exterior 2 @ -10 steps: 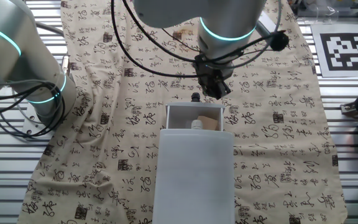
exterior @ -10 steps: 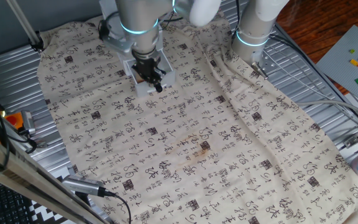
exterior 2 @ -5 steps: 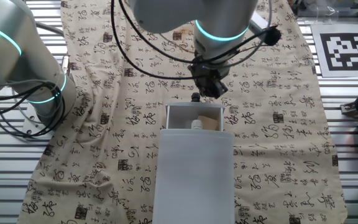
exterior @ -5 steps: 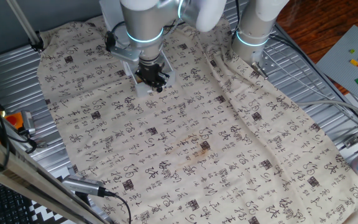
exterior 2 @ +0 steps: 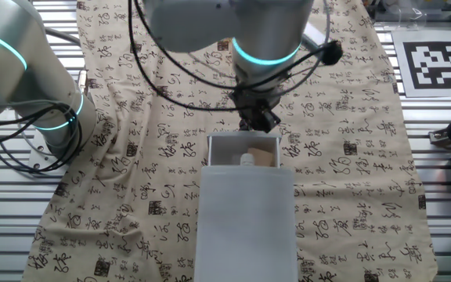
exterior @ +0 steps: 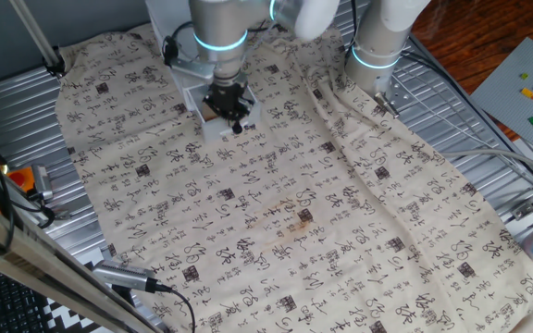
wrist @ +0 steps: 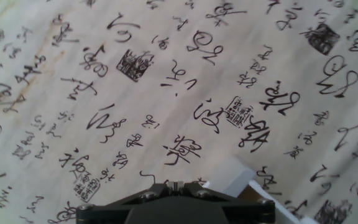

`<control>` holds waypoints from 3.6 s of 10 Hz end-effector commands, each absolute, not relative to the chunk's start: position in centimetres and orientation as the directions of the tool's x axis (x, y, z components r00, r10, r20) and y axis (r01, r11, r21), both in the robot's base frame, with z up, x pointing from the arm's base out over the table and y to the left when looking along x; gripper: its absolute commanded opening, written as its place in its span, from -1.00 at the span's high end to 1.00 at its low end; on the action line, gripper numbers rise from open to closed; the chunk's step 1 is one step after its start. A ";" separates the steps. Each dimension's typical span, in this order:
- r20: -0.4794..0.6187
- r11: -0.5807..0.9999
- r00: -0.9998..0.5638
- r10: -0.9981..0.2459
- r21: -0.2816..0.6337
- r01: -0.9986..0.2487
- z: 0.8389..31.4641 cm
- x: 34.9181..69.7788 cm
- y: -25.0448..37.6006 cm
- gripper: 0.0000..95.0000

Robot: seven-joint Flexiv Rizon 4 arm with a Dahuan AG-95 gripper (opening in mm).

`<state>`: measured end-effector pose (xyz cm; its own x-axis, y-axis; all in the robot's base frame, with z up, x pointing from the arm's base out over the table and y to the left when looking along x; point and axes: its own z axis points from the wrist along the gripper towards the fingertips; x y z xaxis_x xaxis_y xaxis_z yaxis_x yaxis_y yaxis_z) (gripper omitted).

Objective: Put things in the drawer

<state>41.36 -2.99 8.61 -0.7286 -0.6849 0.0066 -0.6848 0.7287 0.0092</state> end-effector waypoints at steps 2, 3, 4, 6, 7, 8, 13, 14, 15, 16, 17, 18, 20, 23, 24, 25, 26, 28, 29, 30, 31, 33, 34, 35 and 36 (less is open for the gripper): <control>0.044 0.728 -0.728 -0.684 -0.005 -0.685 9.2 40.9 -3.5 1.00; 0.051 0.725 -0.724 -0.687 -0.010 -0.689 9.3 40.7 -3.7 1.00; 0.050 0.714 -0.714 -0.699 -0.009 -0.700 9.5 40.3 -4.3 1.00; 0.051 0.696 -0.695 -0.717 -0.007 -0.718 9.8 40.0 -5.2 1.00; 0.056 0.686 -0.686 -0.726 -0.010 -0.727 9.9 39.9 -5.7 1.00; 0.054 0.680 -0.679 -0.732 -0.010 -0.733 10.0 39.8 -6.1 1.00; 0.075 0.677 -0.677 -0.733 -0.027 -0.736 11.5 40.4 -5.2 1.00; 0.075 0.676 -0.676 -0.733 -0.026 -0.736 11.6 40.7 -4.9 1.00; 0.074 0.682 -0.682 -0.728 -0.027 -0.731 11.7 41.5 -4.4 1.00; 0.067 0.688 -0.688 -0.722 -0.034 -0.725 11.4 42.3 -3.7 1.00; 0.061 0.686 -0.687 -0.724 -0.040 -0.726 11.1 42.5 -3.7 1.00; 0.053 0.686 -0.688 -0.724 -0.043 -0.726 10.6 42.7 -3.7 1.00; 0.035 0.679 -0.681 -0.731 -0.054 -0.732 9.0 42.8 -3.8 1.00; 0.026 0.665 -0.668 -0.744 -0.066 -0.744 8.4 42.9 -3.9 1.00; 0.031 0.651 -0.654 -0.756 -0.071 -0.756 8.3 42.8 -4.0 1.00; 0.037 0.635 -0.638 -0.769 -0.076 -0.769 8.3 42.7 -4.3 1.00; 0.043 0.618 -0.622 -0.782 -0.081 -0.782 8.4 42.5 -5.0 1.00; 0.044 0.593 -0.597 -0.801 -0.077 -0.802 8.5 42.0 -6.3 1.00; 0.049 0.582 -0.586 -0.809 -0.078 -0.810 8.6 41.8 -6.9 1.00; 0.056 0.574 -0.578 -0.814 -0.081 -0.815 8.7 41.6 -7.3 1.00; 0.062 0.565 -0.570 -0.819 -0.084 -0.821 8.7 41.4 -7.8 1.00; 0.072 0.538 -0.544 -0.836 -0.084 -0.839 8.9 41.1 -8.5 1.00; 0.080 0.528 -0.534 -0.842 -0.086 -0.845 9.0 41.0 -8.8 1.00; 0.094 0.510 -0.517 -0.851 -0.089 -0.855 9.0 40.9 -8.9 1.00; 0.105 0.499 -0.506 -0.856 -0.087 -0.862 9.0 40.8 -8.9 1.00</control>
<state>40.79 -8.89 8.99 -0.5098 -0.8545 0.1000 -0.8600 0.5028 -0.0874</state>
